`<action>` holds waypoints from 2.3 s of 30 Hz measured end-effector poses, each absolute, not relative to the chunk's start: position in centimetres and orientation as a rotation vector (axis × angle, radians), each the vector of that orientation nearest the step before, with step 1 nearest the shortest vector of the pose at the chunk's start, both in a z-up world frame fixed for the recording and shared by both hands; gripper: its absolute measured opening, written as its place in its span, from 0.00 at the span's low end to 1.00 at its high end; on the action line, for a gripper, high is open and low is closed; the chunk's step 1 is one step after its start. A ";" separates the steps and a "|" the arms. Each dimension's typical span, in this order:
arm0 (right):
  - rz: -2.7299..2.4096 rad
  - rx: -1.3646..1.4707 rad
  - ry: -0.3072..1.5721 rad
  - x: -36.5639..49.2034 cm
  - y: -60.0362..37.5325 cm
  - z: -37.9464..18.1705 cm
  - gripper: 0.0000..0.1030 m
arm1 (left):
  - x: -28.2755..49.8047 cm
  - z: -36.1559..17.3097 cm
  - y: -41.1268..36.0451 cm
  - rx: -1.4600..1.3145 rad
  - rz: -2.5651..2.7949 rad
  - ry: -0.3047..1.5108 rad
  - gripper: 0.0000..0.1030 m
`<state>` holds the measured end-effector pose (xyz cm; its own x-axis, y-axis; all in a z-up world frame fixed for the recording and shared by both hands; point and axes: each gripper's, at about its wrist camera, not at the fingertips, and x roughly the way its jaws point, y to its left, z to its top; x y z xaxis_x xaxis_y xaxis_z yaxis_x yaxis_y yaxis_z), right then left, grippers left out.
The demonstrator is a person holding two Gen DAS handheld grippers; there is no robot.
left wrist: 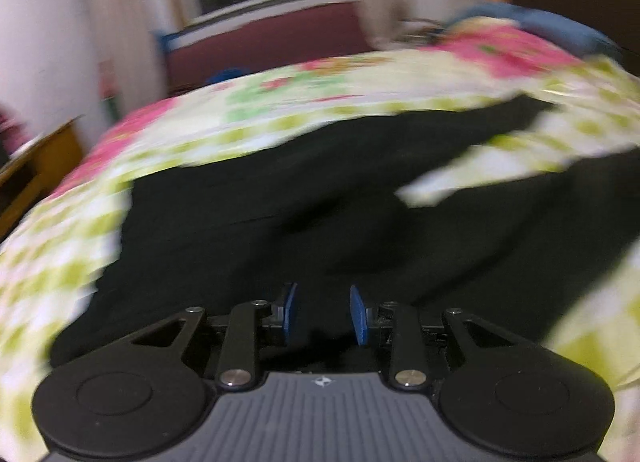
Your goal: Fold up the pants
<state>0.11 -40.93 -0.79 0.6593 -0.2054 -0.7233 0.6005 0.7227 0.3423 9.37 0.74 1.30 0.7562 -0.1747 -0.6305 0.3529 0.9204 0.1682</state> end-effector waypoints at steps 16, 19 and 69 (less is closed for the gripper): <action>-0.503 0.908 0.526 1.6 -48.8 -3.7 0.09 | 10.3 -2.2 -16.5 0.442 -0.588 0.663 0.43; -0.502 0.884 0.447 -0.4 -49.4 -1.5 0.06 | 9.9 -1.9 -17.4 0.445 -0.612 0.641 0.43; 0.246 -0.189 0.707 15.3 -16.1 7.3 0.42 | 13.2 6.8 8.9 0.453 -0.224 0.543 0.56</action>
<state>15.28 -16.14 7.35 0.7339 0.1585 -0.6605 -0.2853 0.9544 -0.0880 13.24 8.87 6.80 0.8352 -0.0867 -0.5430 0.3218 0.8779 0.3547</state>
